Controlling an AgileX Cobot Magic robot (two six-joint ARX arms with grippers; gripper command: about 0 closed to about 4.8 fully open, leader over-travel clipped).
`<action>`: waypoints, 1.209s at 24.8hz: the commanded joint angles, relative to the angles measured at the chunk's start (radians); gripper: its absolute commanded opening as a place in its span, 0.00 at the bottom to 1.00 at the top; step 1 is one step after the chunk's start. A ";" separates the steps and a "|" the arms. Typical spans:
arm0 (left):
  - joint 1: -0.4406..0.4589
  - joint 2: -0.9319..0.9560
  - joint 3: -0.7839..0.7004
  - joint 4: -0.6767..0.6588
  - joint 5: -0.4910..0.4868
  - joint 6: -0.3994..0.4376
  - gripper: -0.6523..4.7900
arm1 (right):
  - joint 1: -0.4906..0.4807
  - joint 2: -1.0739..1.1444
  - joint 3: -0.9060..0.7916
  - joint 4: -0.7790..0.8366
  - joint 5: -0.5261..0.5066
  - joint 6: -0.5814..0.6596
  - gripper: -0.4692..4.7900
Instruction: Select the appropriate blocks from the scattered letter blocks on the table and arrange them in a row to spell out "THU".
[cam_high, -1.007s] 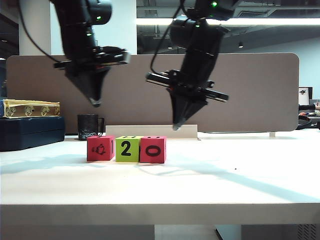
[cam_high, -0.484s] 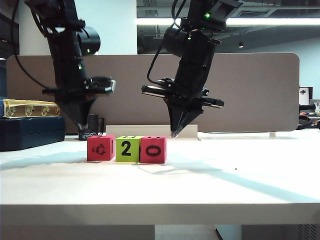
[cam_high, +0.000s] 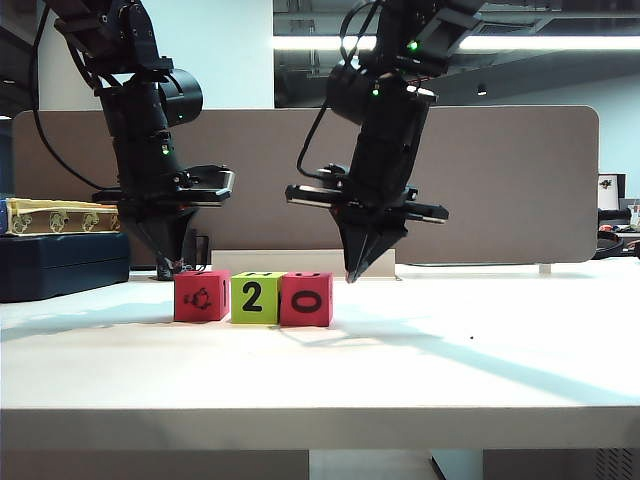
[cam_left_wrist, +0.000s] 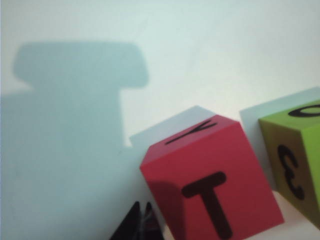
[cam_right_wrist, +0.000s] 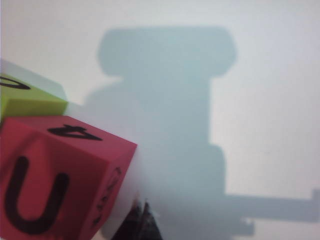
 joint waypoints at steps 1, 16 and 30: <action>0.000 -0.003 0.001 0.020 0.006 -0.004 0.11 | -0.002 0.004 0.002 0.015 -0.001 0.004 0.09; -0.002 0.051 0.000 0.003 0.078 -0.011 0.11 | -0.002 0.010 0.002 0.057 -0.003 0.005 0.09; -0.026 0.051 0.000 0.010 0.149 -0.010 0.11 | 0.000 0.019 0.002 0.077 -0.050 0.019 0.09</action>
